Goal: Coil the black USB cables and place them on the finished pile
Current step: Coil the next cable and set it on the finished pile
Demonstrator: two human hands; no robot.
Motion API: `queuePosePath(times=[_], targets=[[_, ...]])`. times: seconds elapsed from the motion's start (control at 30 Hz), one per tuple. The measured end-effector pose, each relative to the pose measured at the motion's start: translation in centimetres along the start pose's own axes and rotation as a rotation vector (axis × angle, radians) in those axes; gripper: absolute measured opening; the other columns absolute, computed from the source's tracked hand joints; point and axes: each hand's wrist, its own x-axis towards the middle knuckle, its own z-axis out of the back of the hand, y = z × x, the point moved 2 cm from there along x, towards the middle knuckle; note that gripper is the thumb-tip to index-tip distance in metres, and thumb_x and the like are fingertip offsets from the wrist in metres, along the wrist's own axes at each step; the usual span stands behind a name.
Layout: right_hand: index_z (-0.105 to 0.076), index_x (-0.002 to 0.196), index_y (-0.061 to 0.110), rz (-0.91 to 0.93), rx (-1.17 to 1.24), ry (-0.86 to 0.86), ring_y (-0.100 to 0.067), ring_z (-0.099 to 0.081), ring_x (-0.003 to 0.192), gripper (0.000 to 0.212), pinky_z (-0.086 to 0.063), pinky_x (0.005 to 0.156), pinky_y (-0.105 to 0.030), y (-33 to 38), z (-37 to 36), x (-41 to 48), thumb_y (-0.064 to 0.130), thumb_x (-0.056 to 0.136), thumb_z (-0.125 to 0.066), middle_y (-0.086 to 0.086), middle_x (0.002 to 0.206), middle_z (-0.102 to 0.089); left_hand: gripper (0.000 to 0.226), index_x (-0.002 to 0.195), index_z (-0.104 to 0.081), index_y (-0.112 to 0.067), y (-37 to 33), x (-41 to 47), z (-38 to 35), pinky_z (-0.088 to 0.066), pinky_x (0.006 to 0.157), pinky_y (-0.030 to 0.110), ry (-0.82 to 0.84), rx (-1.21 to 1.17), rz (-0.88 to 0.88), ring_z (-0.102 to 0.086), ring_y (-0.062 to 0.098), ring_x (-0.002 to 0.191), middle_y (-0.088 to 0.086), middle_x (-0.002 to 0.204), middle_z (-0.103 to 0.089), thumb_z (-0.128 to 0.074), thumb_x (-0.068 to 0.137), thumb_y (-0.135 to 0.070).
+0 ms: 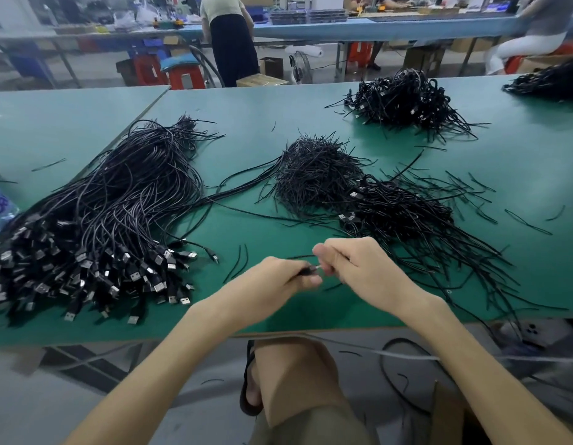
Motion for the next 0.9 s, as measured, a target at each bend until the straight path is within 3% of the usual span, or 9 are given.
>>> queuePosePath(times=[0.13,0.27,0.37,0.43,0.5,0.6,0.67,0.77,0.9], targets=[[-0.057,0.067,0.013,0.044,0.097,-0.128,-0.007,-0.034,0.050,0.046,-0.029,0.053,-0.023,1.3,-0.2,-0.2,0.036,0.106,-0.046,0.003,0.054,-0.043,0.039,0.117,-0.071,-0.029,1.2,0.5,-0.3,-0.051,0.095,0.044,-0.230,-0.402,-0.028,-0.066,0.023,0.096,0.005,0.111,-0.073,-0.044,0.102,-0.053],[-0.054,0.070,0.012,0.072,0.179,-0.181,-0.014,-0.036,0.050,0.044,-0.030,0.052,-0.027,2.7,-2.8,-0.7,0.035,0.107,-0.044,0.003,0.054,-0.043,0.058,0.140,-0.055,-0.010,-0.2,1.8,-0.7,-0.051,0.100,0.026,-0.266,-1.380,-0.061,-0.060,0.017,0.130,0.005,0.139,-0.064,-0.029,0.105,-0.048],[-0.048,0.071,0.015,0.082,0.034,-0.122,-0.009,-0.038,0.052,0.047,-0.043,0.073,-0.029,2.5,-5.6,-1.1,0.043,0.108,-0.038,0.012,0.057,-0.045,0.045,0.119,-0.063,-0.010,-0.1,1.3,2.1,-0.053,0.064,0.019,-0.342,-1.923,-0.112,-0.067,0.005,0.073,-0.005,0.089,-0.072,-0.032,0.109,-0.041],[-0.043,0.069,0.016,0.060,-0.165,-0.144,-0.023,-0.043,0.060,0.050,-0.041,0.079,-0.043,0.9,-5.0,-0.9,0.048,0.106,-0.034,0.005,0.060,-0.047,0.037,0.092,-0.062,-0.019,0.4,0.7,3.9,-0.031,0.045,0.020,-0.334,-1.851,-0.118,-0.033,0.005,0.044,-0.013,0.057,-0.041,-0.039,0.108,-0.042],[-0.040,0.065,0.015,-0.005,-0.284,-0.155,-0.029,-0.041,0.063,0.051,-0.039,0.077,-0.043,-1.0,-3.3,-0.3,0.050,0.102,-0.036,-0.001,0.058,-0.041,0.043,0.075,-0.062,-0.021,1.4,-0.4,3.8,-0.022,0.043,0.020,-0.399,-1.274,-0.084,-0.022,0.008,0.042,-0.009,0.050,-0.032,-0.043,0.107,-0.044],[-0.035,0.059,0.019,-0.016,-0.343,-0.217,-0.025,-0.034,0.059,0.051,-0.030,0.071,-0.036,-1.9,-2.0,0.5,0.050,0.099,-0.042,0.002,0.054,-0.036,0.047,0.071,-0.069,-0.022,1.7,-0.7,1.6,-0.042,0.046,0.022,-0.285,-0.542,-0.045,-0.049,0.013,0.041,-0.001,0.050,-0.061,-0.045,0.104,-0.044],[-0.026,0.057,0.023,-0.010,-0.168,-0.313,-0.018,-0.028,0.054,0.054,-0.028,0.065,-0.033,-1.1,-2.2,1.1,0.045,0.102,-0.049,0.008,0.051,-0.028,0.038,0.086,-0.073,-0.022,1.5,-0.3,-0.1,-0.059,0.073,0.032,-0.156,-0.343,-0.061,-0.071,0.014,0.067,-0.001,0.076,-0.076,-0.044,0.106,-0.037],[-0.042,0.056,0.020,0.016,0.046,-0.358,-0.011,-0.030,0.052,0.054,-0.026,0.058,-0.028,0.5,-3.1,1.4,0.043,0.105,-0.046,0.008,0.049,-0.035,0.031,0.111,-0.072,-0.018,1.3,0.7,-1.4,-0.048,0.098,0.036,-0.282,-0.475,-0.037,-0.065,0.014,0.096,0.007,0.104,-0.075,-0.047,0.107,-0.036],[-0.038,0.061,0.023,0.059,0.087,-0.323,-0.017,-0.031,0.053,0.048,-0.033,0.065,-0.031,1.5,-4.5,0.3,0.040,0.106,-0.042,0.009,0.052,-0.035,0.061,0.145,-0.048,-0.002,-0.6,1.8,-1.8,-0.047,0.108,0.032,-0.301,-1.335,-0.054,-0.053,0.022,0.136,0.009,0.144,-0.059,-0.034,0.105,-0.046]])
